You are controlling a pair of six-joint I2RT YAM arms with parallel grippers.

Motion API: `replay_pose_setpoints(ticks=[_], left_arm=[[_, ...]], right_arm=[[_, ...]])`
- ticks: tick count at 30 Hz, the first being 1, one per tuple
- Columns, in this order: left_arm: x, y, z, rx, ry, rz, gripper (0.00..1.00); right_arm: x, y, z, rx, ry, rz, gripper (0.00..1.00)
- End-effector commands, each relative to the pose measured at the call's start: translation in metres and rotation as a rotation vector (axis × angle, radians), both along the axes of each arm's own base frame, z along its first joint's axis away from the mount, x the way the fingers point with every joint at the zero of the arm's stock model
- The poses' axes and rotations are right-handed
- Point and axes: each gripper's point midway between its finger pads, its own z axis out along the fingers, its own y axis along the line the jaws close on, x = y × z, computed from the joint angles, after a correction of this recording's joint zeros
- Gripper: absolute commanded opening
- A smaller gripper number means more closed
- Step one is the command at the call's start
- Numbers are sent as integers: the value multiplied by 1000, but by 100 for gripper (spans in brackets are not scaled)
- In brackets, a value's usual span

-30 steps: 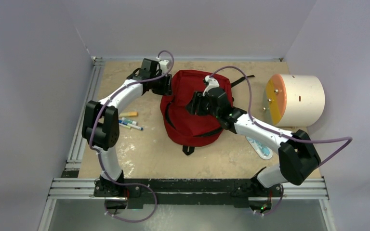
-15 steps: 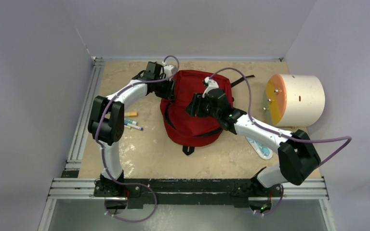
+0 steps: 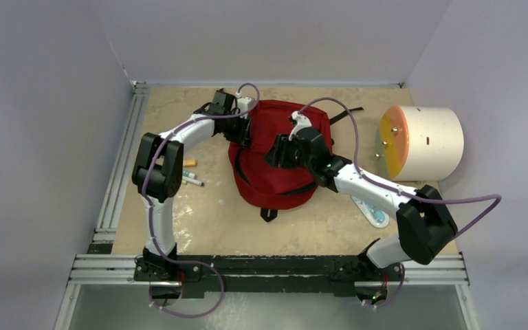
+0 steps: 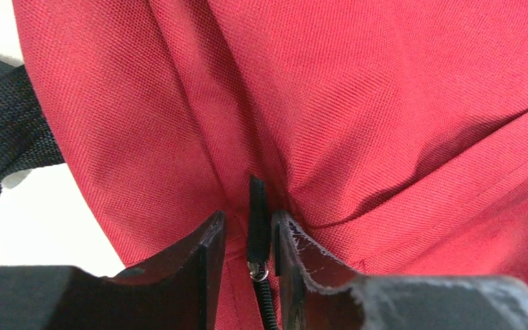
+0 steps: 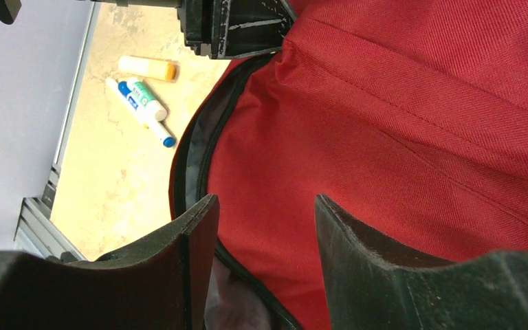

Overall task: Pack the student bag
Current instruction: Zip the student bag at the center of the board.

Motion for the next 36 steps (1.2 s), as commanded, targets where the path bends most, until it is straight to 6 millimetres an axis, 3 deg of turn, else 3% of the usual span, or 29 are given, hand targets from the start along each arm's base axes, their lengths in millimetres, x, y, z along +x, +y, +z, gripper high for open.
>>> replay_pose_setpoints(ticks=[1,8,15,22,29,36], left_arm=[[8,-12,16,-39,-49,-40,27],[9,-10,26,-37,-67,-18,0],[14,1,65,-26,-163,50,0],[4,8,91,-49,-223,85,0],[-16,13,91,-70,-206,107,0],[-27,19,85,-68,-192,130,0]], right_arm=[[-1,2,12,31,-27,5,56],[0,2,10,29,-24,7,56],[3,5,10,30,-24,5,56],[14,12,15,41,-34,-11,56],[46,40,25,57,-47,1,57],[71,69,5,63,53,3,57]])
